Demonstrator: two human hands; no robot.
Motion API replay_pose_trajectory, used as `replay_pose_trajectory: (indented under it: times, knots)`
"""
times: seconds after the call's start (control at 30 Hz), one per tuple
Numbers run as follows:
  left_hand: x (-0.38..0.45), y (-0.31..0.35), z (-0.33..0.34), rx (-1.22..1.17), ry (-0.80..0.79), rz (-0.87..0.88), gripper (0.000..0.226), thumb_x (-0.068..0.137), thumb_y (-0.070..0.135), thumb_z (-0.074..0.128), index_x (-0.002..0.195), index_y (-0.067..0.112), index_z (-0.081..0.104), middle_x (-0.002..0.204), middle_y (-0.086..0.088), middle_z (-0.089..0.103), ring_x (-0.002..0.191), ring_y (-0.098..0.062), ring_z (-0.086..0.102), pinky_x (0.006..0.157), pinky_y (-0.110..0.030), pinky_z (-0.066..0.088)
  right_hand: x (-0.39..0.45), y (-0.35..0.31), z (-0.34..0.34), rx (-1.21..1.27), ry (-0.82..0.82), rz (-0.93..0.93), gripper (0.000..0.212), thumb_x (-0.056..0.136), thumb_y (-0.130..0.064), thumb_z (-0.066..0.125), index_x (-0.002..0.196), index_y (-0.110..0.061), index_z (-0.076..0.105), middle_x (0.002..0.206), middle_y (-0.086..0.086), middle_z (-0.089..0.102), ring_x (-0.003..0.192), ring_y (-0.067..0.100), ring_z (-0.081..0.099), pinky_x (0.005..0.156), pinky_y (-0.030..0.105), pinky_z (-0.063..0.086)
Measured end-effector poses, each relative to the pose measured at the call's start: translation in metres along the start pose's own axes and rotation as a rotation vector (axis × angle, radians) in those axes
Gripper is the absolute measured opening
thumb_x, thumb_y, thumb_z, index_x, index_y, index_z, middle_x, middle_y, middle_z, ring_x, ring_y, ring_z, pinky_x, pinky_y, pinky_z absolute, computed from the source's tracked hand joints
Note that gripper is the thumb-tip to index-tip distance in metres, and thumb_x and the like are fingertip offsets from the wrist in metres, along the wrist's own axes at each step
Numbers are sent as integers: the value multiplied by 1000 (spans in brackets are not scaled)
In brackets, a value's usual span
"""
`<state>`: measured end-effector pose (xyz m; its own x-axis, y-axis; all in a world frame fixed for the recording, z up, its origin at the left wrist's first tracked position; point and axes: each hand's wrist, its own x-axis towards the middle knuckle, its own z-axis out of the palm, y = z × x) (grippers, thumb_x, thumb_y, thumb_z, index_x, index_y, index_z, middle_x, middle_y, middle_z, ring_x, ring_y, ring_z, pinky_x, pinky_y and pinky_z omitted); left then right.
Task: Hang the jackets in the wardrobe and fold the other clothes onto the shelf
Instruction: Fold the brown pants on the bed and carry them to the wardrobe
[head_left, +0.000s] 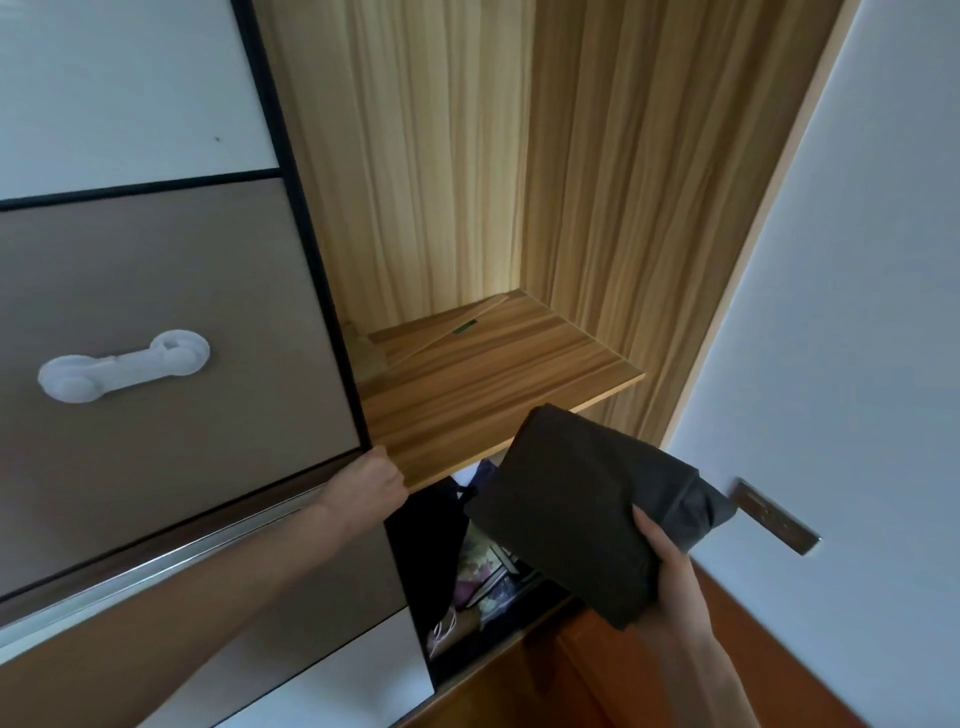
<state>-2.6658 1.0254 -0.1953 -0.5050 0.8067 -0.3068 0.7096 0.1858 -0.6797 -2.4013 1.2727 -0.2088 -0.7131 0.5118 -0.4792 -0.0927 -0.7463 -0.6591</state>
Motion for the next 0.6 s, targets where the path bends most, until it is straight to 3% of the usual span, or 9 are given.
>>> replay_pose_trajectory:
  times: [0.13,0.23,0.43,0.53,0.6]
  knots:
    - [-25,-1,12,-131,-3,-43,32,100,13,42,101,10,74,102,-10,75,96,-30,69,90,-40,45,1,10,10,-1,-37,37,62,83,-31,80,140,-27,54,132,13,69,115,39,68,79,49,61]
    - [-45,-3,4,-79,17,-48,27,104,13,47,107,13,74,108,-7,75,102,-28,68,93,-38,44,0,18,21,-23,-58,53,57,88,-31,76,140,-24,54,130,12,69,112,37,69,73,46,60]
    - [-72,-1,-6,-35,-129,-48,29,105,4,42,115,12,69,119,-9,72,114,-29,65,97,-39,40,9,38,32,-48,-57,94,66,82,-33,83,142,-26,57,126,10,74,113,38,72,78,49,63]
    - [-83,-1,-8,-67,-170,-104,25,107,14,46,117,14,69,121,-7,71,114,-28,65,95,-37,41,10,42,41,-59,-74,97,60,84,-31,80,139,-24,59,125,11,74,113,38,71,74,48,65]
    - [-87,-1,-5,-69,-166,-162,29,108,31,48,117,15,70,117,-6,72,112,-27,64,95,-37,41,12,44,45,-69,-96,104,61,82,-32,80,139,-22,61,124,11,75,112,37,73,76,49,64]
